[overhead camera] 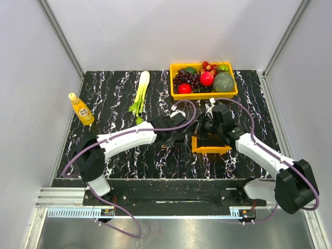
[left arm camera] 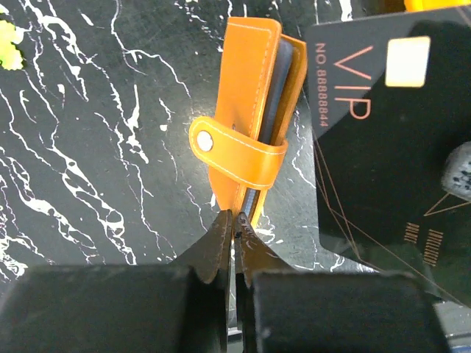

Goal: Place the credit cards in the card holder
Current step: Pick up the card holder from the center of the board, then open the card holder at the center of the board.

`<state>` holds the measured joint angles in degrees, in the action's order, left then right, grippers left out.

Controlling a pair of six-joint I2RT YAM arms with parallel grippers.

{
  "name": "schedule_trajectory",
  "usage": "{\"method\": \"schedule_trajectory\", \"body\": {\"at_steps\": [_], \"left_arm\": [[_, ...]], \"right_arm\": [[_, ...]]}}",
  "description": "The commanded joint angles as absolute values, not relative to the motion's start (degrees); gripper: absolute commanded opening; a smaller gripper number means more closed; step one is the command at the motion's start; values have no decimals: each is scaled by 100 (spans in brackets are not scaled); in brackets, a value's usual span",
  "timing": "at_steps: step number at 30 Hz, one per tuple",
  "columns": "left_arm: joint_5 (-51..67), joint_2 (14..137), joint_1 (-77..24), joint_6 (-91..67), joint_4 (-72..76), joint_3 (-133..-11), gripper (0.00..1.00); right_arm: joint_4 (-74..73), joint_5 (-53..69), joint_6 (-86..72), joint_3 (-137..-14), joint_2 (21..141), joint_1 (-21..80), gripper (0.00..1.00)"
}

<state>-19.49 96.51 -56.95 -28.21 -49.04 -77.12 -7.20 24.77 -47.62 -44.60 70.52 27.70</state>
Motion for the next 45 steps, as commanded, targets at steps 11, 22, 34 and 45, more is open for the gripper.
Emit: {"method": "schedule_trajectory", "body": {"at_steps": [11, 22, 34, 45], "left_arm": [[-2382, 9395, -5722, -3392, -4834, -7778, 0], [-2435, 9360, -5739, -3445, -4790, -7699, 0], [-2470, 9211, -5757, -3489, -4658, -7664, 0], [-2672, 9070, -5757, -3507, -4606, -7559, 0]], "right_arm": [[553, 334, -5976, -4069, 7013, 3076, 0], [764, 395, -6249, -4061, 7180, 3085, 0], [449, 325, -6003, -4262, 7619, 3357, 0], [-659, -79, -4940, -4614, 8226, 3770, 0]]}}
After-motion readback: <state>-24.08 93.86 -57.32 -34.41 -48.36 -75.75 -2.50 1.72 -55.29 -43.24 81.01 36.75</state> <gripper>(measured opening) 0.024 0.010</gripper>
